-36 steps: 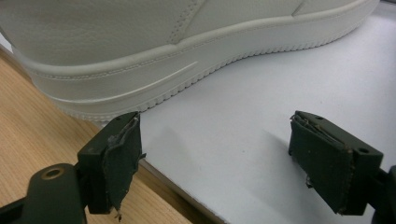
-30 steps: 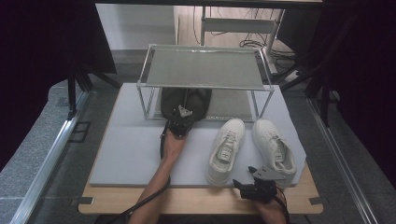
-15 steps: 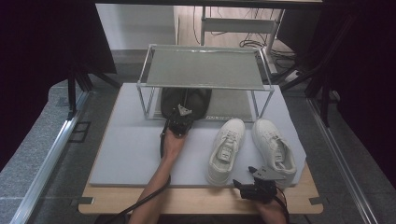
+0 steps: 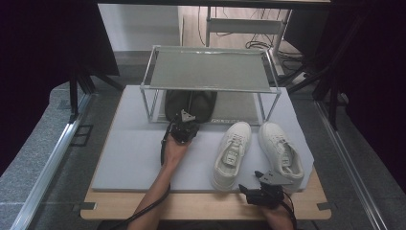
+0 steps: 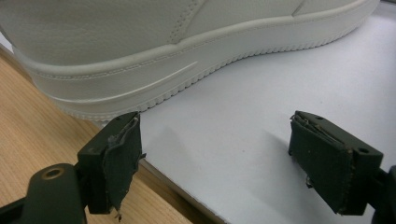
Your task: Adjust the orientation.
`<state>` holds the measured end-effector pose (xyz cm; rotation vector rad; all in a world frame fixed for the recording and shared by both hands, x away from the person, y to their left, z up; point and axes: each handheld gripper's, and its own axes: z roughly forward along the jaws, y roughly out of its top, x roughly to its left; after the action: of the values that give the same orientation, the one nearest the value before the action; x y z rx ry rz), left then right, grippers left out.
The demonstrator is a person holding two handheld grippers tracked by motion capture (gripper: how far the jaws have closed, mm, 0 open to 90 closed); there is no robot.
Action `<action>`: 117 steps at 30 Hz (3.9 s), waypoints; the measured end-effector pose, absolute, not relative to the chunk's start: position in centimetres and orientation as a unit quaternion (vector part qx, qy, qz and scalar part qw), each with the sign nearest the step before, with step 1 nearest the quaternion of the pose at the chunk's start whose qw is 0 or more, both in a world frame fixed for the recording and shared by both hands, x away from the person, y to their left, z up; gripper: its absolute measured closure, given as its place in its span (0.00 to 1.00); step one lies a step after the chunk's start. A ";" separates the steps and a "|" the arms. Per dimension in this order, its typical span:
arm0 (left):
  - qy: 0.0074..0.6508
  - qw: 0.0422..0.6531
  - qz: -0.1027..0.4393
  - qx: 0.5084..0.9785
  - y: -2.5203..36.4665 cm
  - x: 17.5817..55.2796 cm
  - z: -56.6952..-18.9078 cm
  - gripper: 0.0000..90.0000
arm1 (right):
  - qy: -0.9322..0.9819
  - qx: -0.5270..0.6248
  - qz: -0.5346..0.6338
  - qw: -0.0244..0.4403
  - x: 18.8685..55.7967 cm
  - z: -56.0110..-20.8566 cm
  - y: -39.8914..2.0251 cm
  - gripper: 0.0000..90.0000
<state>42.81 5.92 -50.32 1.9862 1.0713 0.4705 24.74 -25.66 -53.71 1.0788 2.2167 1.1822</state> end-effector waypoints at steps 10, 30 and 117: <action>0.411 0.412 0.185 0.792 6.4 41.1 -49.6 0.74 | 0.794 0.387 0.423 0.202 24.7 -53.7 -25.7 0.19; 0.410 0.399 0.178 0.801 8.0 38.2 -49.2 0.47 | 0.794 0.388 0.422 0.202 24.7 -53.7 -25.7 0.19; 0.429 0.395 0.204 0.786 14.4 27.2 -53.9 0.15 | 0.786 0.414 0.421 0.182 24.4 -53.1 -25.4 0.24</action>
<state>27.20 14.41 -53.91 1.9942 1.0878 0.5171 24.38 -25.43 -53.13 1.1698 2.2192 1.1899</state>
